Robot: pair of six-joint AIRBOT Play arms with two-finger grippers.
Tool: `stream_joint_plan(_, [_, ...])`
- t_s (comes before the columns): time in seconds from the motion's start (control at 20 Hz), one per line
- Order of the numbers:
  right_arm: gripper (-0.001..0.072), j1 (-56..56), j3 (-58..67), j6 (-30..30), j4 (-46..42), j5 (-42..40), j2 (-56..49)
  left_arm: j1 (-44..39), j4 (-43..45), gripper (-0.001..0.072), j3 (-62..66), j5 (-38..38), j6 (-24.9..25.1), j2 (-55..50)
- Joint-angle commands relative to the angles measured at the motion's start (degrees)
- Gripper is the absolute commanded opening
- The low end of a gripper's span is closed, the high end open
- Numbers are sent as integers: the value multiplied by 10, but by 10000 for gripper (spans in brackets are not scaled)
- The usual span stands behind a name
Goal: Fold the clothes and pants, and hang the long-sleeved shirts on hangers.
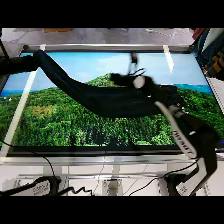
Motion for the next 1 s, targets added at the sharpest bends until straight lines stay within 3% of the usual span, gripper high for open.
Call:
stream_joint_plan(0.0, [29, 107, 71, 20, 44, -19, -65, -16, -2, 20, 3, -32, 6, 35])
stream_joint_plan(0.2, [30, 175, 173, 47, 73, 26, -134, -45, -6, 20, 3, -39, 6, 33])
stream_joint_plan(0.5, [31, 193, 188, 43, 37, 127, -143, -85, -6, 20, 2, -40, 6, 29])
stream_joint_plan(0.85, [32, 23, 188, 42, -66, 243, -85, -191, -14, 20, 0, -41, 5, -43])
stream_joint_plan(0.95, [32, -47, 188, 42, -70, 277, -61, -231, -78, 20, 0, -40, 6, -82])
